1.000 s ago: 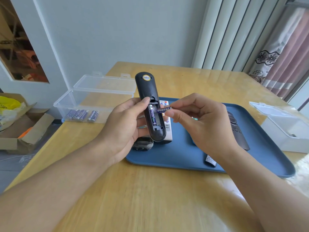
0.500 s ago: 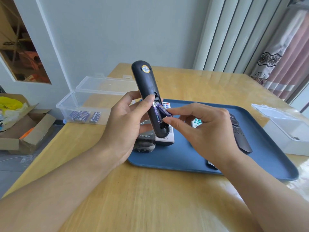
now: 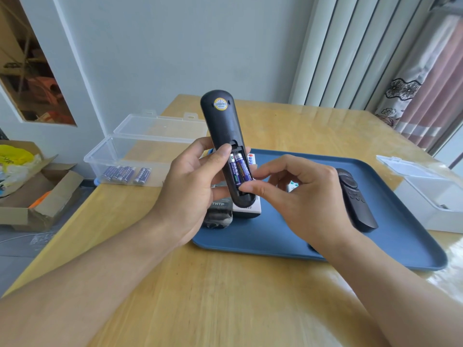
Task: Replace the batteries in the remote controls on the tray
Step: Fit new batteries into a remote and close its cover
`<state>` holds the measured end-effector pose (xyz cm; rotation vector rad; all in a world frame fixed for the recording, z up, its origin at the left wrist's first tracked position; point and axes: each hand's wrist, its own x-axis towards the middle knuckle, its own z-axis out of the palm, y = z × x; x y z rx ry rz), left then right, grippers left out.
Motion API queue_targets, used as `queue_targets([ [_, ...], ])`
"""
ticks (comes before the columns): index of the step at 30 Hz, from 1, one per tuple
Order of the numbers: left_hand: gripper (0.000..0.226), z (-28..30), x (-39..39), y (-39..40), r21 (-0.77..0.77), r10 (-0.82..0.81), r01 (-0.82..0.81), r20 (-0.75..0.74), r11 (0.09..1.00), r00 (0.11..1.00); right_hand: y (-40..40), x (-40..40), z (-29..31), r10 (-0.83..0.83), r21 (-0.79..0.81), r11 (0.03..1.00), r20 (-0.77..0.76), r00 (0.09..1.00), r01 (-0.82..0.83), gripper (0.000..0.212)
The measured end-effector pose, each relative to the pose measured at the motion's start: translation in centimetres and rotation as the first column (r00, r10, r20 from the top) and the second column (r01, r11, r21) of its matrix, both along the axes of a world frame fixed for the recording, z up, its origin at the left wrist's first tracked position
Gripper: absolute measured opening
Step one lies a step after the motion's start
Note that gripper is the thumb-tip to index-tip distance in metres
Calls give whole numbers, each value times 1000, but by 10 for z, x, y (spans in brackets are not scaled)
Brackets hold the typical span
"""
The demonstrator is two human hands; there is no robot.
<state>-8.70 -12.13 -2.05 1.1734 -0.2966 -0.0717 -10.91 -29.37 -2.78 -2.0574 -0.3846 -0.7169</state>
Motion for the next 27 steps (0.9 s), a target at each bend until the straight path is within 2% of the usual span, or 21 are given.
queue_targets([
  [4, 27, 0, 0, 1, 12, -40, 40, 13, 999, 999, 3, -1, 2, -20, 22, 1000, -44, 999, 21, 31],
  [9, 32, -1, 3, 3, 51, -60, 57, 56, 997, 997, 5, -2, 7, -12, 54, 998, -191, 982, 23, 42],
  [15, 31, -5, 3, 2, 80, -95, 87, 94, 993, 991, 5, -1, 11, 108, 232, 973, -380, 919, -19, 46],
  [27, 36, -3, 2, 0, 38, -137, 136, 10, 990, 991, 10, -4, 11, 61, 204, 979, -409, 910, 26, 41],
])
